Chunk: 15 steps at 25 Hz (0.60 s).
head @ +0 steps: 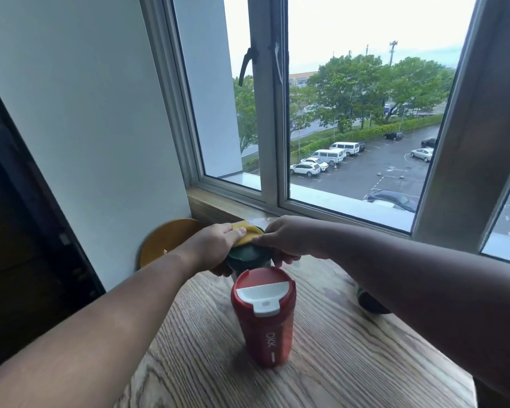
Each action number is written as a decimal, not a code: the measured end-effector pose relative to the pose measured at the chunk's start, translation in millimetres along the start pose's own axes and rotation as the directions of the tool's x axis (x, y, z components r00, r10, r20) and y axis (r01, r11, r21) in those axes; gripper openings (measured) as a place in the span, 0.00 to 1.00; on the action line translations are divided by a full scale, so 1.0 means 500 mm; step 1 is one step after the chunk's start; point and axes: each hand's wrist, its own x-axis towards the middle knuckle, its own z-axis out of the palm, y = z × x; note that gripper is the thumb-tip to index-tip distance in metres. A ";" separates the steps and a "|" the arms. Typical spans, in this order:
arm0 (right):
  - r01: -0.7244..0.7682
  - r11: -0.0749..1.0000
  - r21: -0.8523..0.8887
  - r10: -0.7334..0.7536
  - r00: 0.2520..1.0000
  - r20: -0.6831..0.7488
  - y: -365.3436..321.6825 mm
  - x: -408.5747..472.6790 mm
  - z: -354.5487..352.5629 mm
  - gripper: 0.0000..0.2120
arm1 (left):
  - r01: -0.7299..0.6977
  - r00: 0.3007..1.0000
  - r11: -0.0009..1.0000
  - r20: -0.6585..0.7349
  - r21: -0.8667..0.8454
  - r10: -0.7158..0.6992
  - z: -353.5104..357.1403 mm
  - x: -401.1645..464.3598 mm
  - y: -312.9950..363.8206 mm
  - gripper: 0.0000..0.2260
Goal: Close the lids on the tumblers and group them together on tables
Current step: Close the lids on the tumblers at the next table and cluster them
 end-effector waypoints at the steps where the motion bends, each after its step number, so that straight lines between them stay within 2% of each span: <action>1: -0.018 1.000 0.002 0.018 1.000 0.006 0.003 0.000 0.001 0.25 | -0.004 1.000 1.000 0.017 0.026 0.003 0.000 0.001 0.001 0.15; 4: -0.047 0.999 -0.005 0.047 0.999 0.009 0.006 -0.002 0.004 0.26 | -0.016 0.999 0.998 0.042 0.064 0.014 0.002 0.005 0.003 0.12; 11: -0.061 0.997 -0.041 0.061 0.998 0.006 0.001 -0.016 -0.001 0.25 | -0.054 0.996 0.990 0.074 0.133 0.045 0.001 0.004 0.004 0.15; 13: -0.057 0.996 -0.073 0.055 0.998 -0.026 0.003 -0.030 -0.011 0.24 | -0.054 0.997 0.989 0.054 0.136 0.047 -0.005 0.004 0.011 0.16; 15: -0.045 0.992 -0.120 0.031 0.993 -0.110 0.009 -0.054 -0.038 0.23 | -0.065 0.998 0.986 0.035 0.156 0.060 -0.015 0.010 0.025 0.22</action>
